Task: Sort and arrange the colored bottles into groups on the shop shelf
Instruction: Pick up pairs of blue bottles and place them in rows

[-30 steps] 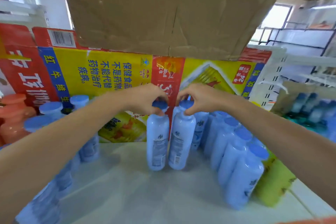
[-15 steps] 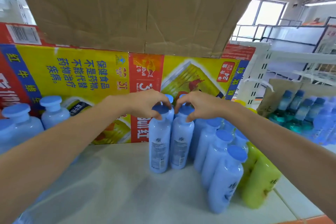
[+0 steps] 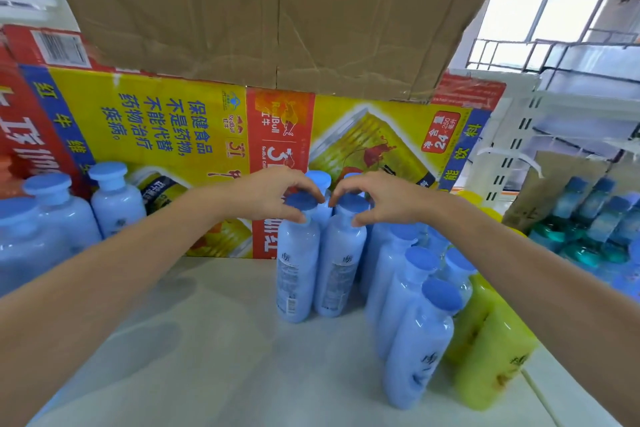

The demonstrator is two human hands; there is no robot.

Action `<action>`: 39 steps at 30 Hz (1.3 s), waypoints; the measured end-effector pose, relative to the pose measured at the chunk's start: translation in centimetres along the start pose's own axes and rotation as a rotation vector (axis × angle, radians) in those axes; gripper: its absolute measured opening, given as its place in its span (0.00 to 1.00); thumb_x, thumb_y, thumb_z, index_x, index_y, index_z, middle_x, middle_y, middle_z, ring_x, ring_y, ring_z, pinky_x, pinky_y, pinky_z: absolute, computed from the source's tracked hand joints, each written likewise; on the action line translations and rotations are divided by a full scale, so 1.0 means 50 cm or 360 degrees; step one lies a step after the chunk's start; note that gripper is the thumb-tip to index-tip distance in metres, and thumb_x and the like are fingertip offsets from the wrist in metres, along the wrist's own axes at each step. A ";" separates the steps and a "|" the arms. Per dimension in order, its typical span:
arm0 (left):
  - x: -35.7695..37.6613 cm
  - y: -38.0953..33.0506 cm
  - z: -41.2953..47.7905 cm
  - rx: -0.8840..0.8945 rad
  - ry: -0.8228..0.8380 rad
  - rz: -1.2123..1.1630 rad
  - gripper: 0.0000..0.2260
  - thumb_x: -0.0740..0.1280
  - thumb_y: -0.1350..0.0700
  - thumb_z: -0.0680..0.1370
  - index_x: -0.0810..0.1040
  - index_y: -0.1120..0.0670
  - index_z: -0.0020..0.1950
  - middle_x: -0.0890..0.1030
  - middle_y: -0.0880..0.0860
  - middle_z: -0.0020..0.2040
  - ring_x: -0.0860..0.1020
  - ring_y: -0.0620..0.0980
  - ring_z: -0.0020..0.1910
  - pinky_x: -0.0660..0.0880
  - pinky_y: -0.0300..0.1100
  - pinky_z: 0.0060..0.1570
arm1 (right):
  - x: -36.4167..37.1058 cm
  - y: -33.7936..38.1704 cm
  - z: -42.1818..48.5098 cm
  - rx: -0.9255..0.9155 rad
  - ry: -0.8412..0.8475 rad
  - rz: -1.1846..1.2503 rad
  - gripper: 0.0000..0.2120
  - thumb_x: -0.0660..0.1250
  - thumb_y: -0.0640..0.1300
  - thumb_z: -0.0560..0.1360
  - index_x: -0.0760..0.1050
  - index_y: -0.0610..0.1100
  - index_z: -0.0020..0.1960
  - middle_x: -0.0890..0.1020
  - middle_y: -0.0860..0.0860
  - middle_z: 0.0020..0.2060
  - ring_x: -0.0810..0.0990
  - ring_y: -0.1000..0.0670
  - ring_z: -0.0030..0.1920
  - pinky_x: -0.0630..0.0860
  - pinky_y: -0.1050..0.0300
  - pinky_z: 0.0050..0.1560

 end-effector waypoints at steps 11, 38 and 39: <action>0.019 -0.009 0.008 -0.0235 -0.0318 0.0079 0.18 0.73 0.48 0.69 0.78 0.55 0.55 0.76 0.47 0.45 0.74 0.46 0.44 0.68 0.33 0.39 | 0.010 0.023 0.009 0.0429 -0.0332 -0.0245 0.22 0.69 0.61 0.69 0.73 0.48 0.56 0.75 0.54 0.38 0.73 0.50 0.42 0.64 0.58 0.33; -0.005 0.038 0.009 -0.0167 -0.0218 0.0155 0.18 0.72 0.44 0.68 0.79 0.51 0.53 0.79 0.47 0.46 0.74 0.43 0.40 0.69 0.34 0.36 | -0.001 0.049 0.025 0.0299 -0.0121 -0.0419 0.23 0.66 0.62 0.70 0.75 0.47 0.58 0.79 0.49 0.52 0.76 0.48 0.51 0.74 0.51 0.50; -0.004 0.037 0.009 -0.0174 -0.0227 0.0183 0.17 0.72 0.44 0.68 0.79 0.52 0.52 0.80 0.48 0.45 0.75 0.44 0.40 0.70 0.37 0.37 | 0.000 0.050 0.026 0.0293 -0.0127 -0.0398 0.23 0.66 0.61 0.71 0.76 0.46 0.57 0.80 0.48 0.52 0.77 0.47 0.50 0.74 0.51 0.50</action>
Point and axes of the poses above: each hand's wrist, its own z-axis towards the middle knuckle, its own x-axis out of the palm, y = z × x, the point moved 1 cm from there along z, towards the middle knuckle
